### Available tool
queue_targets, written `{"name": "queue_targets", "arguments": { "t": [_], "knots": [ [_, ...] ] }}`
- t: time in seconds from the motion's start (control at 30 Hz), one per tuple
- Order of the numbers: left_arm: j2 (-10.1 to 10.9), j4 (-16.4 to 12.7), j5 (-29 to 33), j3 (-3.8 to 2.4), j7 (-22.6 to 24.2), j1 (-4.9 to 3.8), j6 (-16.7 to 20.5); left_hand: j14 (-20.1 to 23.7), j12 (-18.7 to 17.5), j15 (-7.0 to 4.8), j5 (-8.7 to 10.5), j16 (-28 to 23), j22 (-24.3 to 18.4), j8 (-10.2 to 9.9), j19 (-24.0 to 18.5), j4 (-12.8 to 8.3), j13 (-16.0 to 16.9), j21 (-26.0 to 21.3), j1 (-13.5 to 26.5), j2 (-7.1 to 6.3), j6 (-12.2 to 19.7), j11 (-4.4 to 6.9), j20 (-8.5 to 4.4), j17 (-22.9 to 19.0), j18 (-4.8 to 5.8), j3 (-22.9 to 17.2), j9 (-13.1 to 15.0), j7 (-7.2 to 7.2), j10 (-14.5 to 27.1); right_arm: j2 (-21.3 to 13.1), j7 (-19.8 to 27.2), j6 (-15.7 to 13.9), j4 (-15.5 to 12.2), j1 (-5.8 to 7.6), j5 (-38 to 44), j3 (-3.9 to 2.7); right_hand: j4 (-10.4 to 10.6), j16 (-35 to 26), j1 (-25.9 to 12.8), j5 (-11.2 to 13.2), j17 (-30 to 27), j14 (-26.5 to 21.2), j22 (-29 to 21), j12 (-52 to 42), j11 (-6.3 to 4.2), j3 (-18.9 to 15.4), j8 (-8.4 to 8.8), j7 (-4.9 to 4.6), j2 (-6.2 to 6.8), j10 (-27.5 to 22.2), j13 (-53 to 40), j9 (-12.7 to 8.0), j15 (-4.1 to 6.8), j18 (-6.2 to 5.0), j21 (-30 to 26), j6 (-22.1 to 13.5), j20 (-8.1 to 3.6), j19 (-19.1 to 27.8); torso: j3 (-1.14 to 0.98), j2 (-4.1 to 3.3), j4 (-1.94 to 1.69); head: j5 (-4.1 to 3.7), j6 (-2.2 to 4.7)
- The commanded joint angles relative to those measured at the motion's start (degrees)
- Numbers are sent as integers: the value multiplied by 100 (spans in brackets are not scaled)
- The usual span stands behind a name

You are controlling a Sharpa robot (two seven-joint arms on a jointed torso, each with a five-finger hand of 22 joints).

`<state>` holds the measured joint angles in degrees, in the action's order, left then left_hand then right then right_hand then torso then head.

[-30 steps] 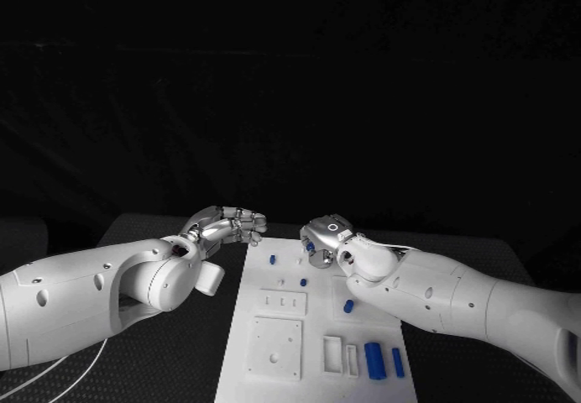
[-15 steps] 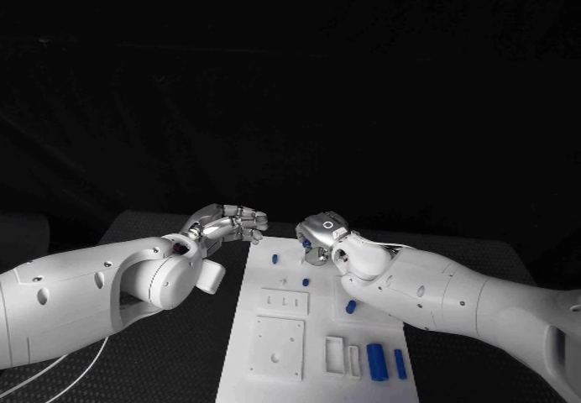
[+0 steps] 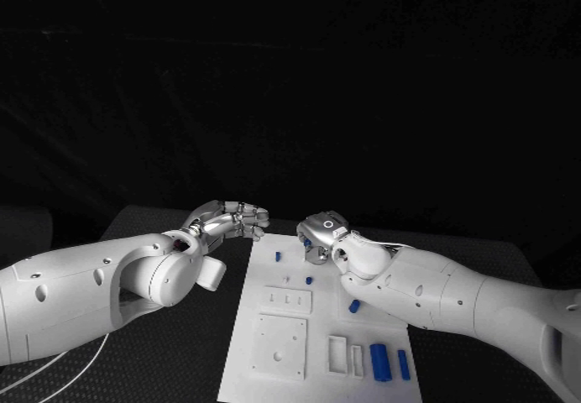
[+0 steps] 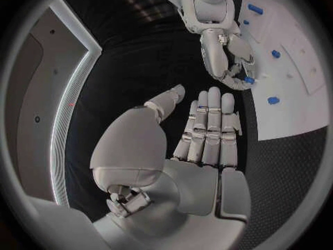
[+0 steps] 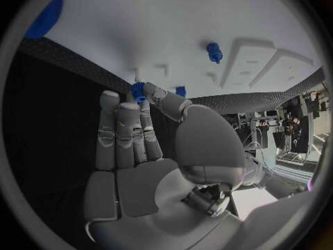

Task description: Assemble the parts on the task board

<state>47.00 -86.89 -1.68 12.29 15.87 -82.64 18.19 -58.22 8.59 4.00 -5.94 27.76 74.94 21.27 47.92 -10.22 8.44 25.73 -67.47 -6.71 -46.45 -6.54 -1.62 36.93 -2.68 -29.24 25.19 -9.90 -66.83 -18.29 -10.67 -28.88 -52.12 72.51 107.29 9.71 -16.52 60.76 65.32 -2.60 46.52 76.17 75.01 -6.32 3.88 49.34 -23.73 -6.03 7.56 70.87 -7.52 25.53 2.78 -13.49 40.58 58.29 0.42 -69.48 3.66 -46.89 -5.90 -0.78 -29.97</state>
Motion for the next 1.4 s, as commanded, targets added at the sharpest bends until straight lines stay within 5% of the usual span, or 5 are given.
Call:
{"name": "queue_targets", "arguments": {
  "t": [0.03,0.9,1.2,1.4],
  "knots": [
    [-12,-11,-16,-6,39,-11,-82,0,-35,12,24,-36,102,-26,-45,-40,8,29,75,-2,23,-40,3,6,-97,-4,6,-36,14,-7,-8,9,6,0,79,0,2,20,-4,-19,-4,-117,118,-39,-91,43,-30,4,59,451,-4,10,72,-147,20,45,4,44,7,-23,-4,-10,-11],
    [-7,13,-16,-6,39,-11,-77,-1,-41,13,24,-39,101,-31,-46,-54,10,34,88,-2,25,-42,3,12,-98,-15,14,-38,15,-43,-29,278,9,-9,79,1,1,21,-18,-19,-7,-117,116,-26,-90,63,-21,2,61,453,-7,10,71,-150,27,46,11,51,2,-22,15,-20,-47],
    [-10,18,-16,-6,39,-11,-74,-1,-44,13,24,-41,101,-33,-47,-59,11,36,93,-3,26,-43,3,15,-98,-18,17,-38,16,-24,29,261,23,-10,-41,1,2,14,-35,-19,-14,-126,112,-5,-82,82,-5,-4,76,440,-7,8,63,-151,25,32,19,72,5,-26,-4,-22,-42],
    [-13,17,-16,-5,36,-11,-65,-2,-48,13,25,-42,101,-37,-47,-63,11,39,99,-4,29,-45,3,17,-98,-22,20,-39,19,5,114,271,69,-9,-213,1,22,-107,-121,-21,-119,-165,85,246,77,61,218,-168,269,76,69,-59,-92,-151,-46,-336,30,194,11,-29,2,-8,-59]
  ]
}}
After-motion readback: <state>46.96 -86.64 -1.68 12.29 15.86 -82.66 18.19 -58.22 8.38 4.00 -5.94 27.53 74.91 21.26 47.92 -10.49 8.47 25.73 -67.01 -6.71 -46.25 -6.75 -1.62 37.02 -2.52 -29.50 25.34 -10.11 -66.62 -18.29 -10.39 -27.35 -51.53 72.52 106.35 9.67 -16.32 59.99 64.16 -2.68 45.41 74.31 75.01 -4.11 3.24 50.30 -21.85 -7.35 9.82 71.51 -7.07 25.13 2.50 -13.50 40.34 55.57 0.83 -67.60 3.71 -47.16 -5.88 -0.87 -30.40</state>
